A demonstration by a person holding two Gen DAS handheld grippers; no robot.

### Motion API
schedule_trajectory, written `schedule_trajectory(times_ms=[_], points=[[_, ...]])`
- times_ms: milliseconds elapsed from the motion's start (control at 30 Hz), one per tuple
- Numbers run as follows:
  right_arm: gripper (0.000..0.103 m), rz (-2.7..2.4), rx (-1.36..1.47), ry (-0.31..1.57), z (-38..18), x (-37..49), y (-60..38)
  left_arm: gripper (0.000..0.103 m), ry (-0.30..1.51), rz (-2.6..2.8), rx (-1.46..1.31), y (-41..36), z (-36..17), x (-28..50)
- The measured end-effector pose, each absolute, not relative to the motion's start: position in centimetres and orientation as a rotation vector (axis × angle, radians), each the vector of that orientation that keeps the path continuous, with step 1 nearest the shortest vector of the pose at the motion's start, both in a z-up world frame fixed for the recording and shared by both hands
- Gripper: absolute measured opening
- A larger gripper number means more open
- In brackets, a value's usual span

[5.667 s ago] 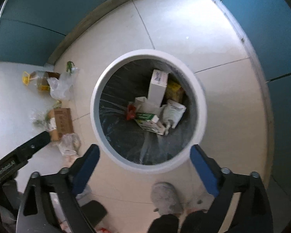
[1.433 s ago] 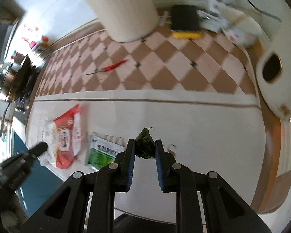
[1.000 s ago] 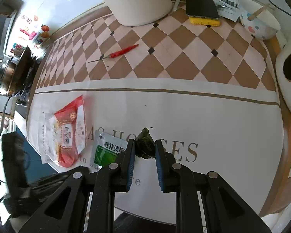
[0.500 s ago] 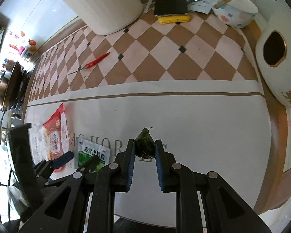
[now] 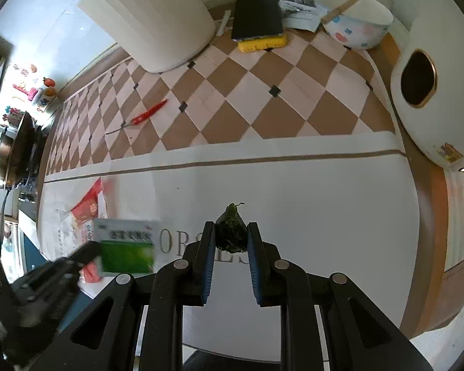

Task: Collect trash
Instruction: 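Lift the green sachet with the left tool and carry it toward the bin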

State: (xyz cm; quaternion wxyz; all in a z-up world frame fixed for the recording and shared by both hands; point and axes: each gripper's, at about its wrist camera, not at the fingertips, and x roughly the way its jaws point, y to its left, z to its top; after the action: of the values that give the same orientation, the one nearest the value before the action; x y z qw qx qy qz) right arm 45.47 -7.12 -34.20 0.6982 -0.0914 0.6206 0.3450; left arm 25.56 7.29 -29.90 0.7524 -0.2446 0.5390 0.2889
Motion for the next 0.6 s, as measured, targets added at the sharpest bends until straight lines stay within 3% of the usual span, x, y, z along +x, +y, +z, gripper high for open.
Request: schedule_trajectory(times_ms=[300, 600], points=[[0.021, 0.846, -0.222, 1.341, -32.3, 43.2, -3.9, 0.0, 1.027, 0.772, -0.57, 11.0, -25.0, 21.0], [0.021, 0.993, -0.309, 1.259, -29.2, 36.7, 1.4, 0.0, 0.929, 1.001, -0.638, 15.1, -22.6, 8.8]])
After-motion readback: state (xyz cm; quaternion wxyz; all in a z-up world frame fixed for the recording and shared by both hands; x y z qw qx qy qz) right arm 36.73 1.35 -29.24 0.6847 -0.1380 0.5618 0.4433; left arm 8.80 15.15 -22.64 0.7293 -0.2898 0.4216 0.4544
